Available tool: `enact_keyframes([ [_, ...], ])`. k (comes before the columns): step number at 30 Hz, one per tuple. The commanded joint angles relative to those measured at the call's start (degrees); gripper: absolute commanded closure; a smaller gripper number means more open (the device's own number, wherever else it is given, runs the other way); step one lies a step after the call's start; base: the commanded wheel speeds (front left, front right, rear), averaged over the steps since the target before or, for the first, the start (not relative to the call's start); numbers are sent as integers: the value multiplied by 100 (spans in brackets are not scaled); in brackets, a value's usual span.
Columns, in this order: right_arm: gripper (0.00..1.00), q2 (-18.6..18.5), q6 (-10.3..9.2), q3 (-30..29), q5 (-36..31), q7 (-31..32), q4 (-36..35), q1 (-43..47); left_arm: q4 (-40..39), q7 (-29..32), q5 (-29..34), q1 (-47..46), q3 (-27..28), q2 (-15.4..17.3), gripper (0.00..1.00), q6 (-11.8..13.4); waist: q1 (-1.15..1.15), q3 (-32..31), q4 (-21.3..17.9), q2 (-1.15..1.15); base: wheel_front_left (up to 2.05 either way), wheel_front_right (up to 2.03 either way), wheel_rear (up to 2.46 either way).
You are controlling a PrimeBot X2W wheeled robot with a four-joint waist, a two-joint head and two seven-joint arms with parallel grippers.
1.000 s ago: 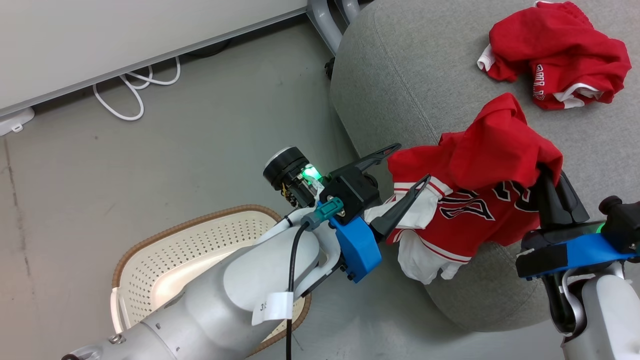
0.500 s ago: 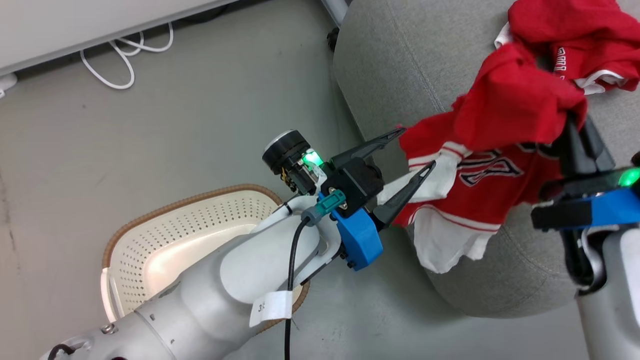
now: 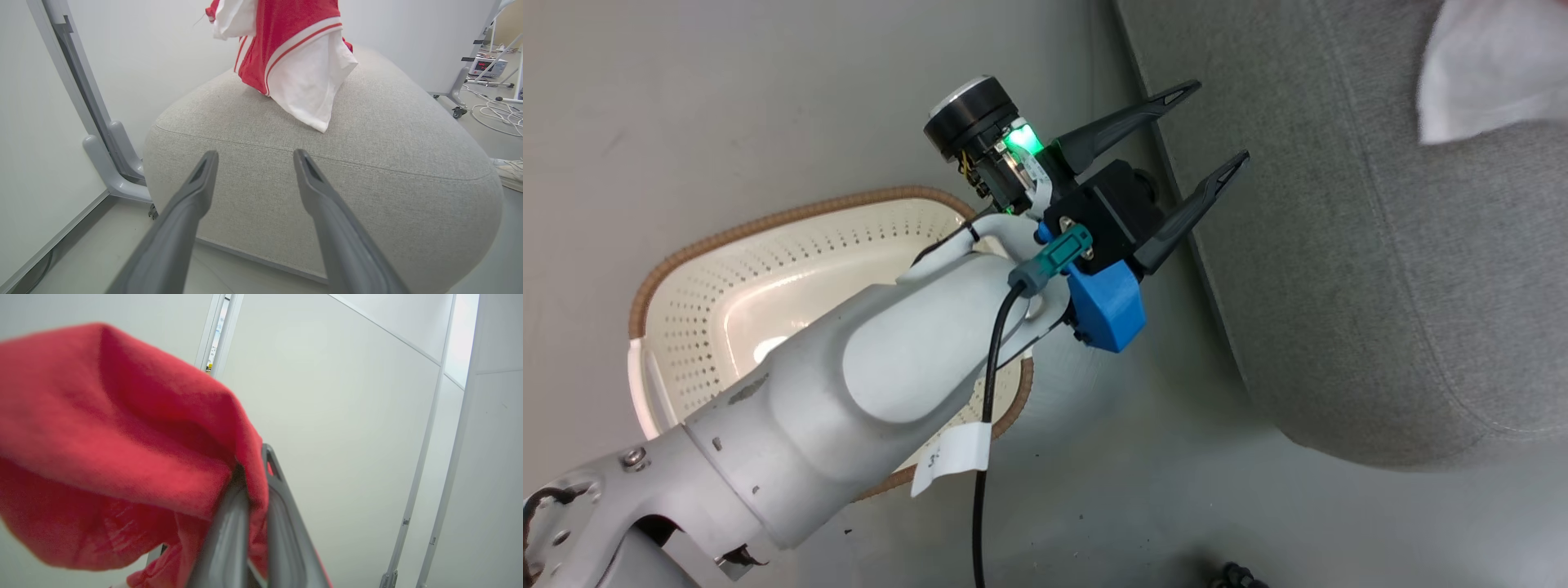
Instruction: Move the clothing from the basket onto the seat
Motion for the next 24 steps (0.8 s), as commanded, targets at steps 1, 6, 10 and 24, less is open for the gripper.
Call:
enact_keyframes([
  [1, 100, -158, 0, -139, 11, -23, 42, -224, -40, 9, 41, -137, 40, 65, 0, 20, -1, 471, 99, 0, 0, 0, 0],
  [6, 100, -1068, 1, -837, -11, -24, 446, -757, -231, 96, 137, -346, 42, 126, 0, 78, -1, 929, 156, 0, 0, 0, 0],
  [10, 100, -1462, 1, -1390, -59, -23, 988, -809, -362, 92, 179, -445, 58, 173, 0, 125, -1, 1176, 229, 0, 0, 0, 0],
  [24, 100, -879, 1, -1616, -446, -23, 2266, -71, -598, 62, 186, -493, 80, 347, 0, 266, -1, 1484, 340, 0, 0, 0, 0],
])
